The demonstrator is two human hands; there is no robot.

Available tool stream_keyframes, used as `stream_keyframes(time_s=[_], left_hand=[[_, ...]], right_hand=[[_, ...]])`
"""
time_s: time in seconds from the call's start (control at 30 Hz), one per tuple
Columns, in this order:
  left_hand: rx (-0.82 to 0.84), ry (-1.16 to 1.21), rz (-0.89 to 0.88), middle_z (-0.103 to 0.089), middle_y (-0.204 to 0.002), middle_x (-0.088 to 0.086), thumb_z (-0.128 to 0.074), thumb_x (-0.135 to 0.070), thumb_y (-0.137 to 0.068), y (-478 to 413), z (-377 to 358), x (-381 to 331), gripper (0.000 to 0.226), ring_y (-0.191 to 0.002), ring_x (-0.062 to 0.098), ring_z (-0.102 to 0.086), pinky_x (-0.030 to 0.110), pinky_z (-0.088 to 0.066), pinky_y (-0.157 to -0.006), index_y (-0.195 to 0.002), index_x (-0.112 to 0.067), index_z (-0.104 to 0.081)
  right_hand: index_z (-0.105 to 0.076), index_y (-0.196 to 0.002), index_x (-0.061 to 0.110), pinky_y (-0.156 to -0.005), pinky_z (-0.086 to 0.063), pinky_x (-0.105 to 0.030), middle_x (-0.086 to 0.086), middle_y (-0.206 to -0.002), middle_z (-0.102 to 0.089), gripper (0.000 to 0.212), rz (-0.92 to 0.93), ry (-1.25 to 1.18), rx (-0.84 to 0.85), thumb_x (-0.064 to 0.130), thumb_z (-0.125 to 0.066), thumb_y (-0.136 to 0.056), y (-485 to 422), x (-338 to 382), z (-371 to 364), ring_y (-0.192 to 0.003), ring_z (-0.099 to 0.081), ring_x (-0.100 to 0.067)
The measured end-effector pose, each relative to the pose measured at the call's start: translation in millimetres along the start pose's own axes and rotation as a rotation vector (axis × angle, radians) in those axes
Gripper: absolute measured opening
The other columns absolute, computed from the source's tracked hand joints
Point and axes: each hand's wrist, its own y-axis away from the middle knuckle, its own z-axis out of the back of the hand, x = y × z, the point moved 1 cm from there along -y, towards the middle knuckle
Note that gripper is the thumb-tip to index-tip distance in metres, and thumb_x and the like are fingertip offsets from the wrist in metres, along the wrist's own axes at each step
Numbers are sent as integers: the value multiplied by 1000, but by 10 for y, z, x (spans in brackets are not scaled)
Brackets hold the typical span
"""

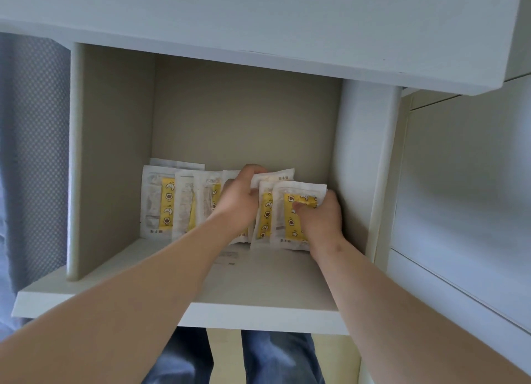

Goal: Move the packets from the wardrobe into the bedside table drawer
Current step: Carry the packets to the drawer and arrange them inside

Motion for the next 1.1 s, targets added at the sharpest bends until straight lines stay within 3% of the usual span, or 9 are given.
stream_keyframes(time_s=[0.1,0.2,0.3,0.43,0.57,0.7,0.83,0.97,1.1], left_hand=[[-13,-343,-96,-39,-132,-8,-36,-10,-96,45,-45,35,50,-128,23,-32,33,-30,-101,-140,-34,-33],[-35,-711,-277,-18,-153,-9,-41,-19,-94,8,-30,142,57,-143,18,-1,39,-7,-113,-145,-31,-20],[37,-854,-258,-8,-155,-7,-49,-35,-91,-44,52,221,70,-144,21,3,44,-6,-114,-148,-32,-9],[28,-926,-309,-22,-148,-6,-62,-42,-85,-90,114,205,84,-136,20,-18,38,-16,-107,-148,-36,-7],[31,-946,-343,-34,-138,-4,-65,-42,-82,-153,102,141,86,-129,19,-30,37,-20,-103,-147,-37,-10],[43,-932,-372,-36,-138,-5,-66,-44,-81,-165,126,146,87,-130,18,-30,34,-19,-105,-148,-32,-13],[76,-991,-429,-25,-148,-8,-64,-54,-77,-160,217,189,90,-137,17,-18,38,-9,-112,-148,-31,-13],[107,-1004,-387,-16,-152,-8,-68,-53,-74,-153,376,283,97,-141,18,-11,43,-5,-115,-148,-30,-10],[105,-959,-362,-23,-149,-7,-69,-49,-76,-139,413,301,91,-137,19,-18,39,-17,-110,-147,-32,-16]], right_hand=[[-51,-109,7,-77,-52,-34,-4,-98,-59,23,36,116,-42,-1,-56,-87,12,14,8,-89,-58,-23],[-50,-109,4,-79,-53,-38,-6,-97,-59,23,58,183,-69,0,-54,-87,18,19,-9,-91,-59,-26],[-50,-110,6,-84,-53,-42,-9,-104,-60,24,57,219,-74,0,-54,-87,1,43,-27,-96,-60,-29],[-50,-113,7,-85,-53,-42,-10,-111,-61,26,72,272,-85,2,-55,-88,8,58,-30,-100,-60,-29],[-35,-137,16,-85,-50,-34,-8,-124,-57,51,181,389,-87,0,-49,-91,68,95,8,-110,-57,-28],[-44,-127,18,-74,-45,-33,-11,-122,-52,41,359,908,-55,2,-38,-90,165,182,1,-110,-50,-31],[-48,-128,16,-101,-27,-37,-10,-148,-24,36,547,1355,-18,18,-45,-92,178,311,-10,-133,-25,-30],[-46,-131,16,-101,-26,-37,-8,-134,-41,37,621,1586,8,16,-41,-94,35,293,-37,-124,-35,-30],[-55,-117,12,-99,-30,-34,-8,-112,-64,29,584,1643,70,16,-51,-88,-26,310,-50,-102,-61,-25]])
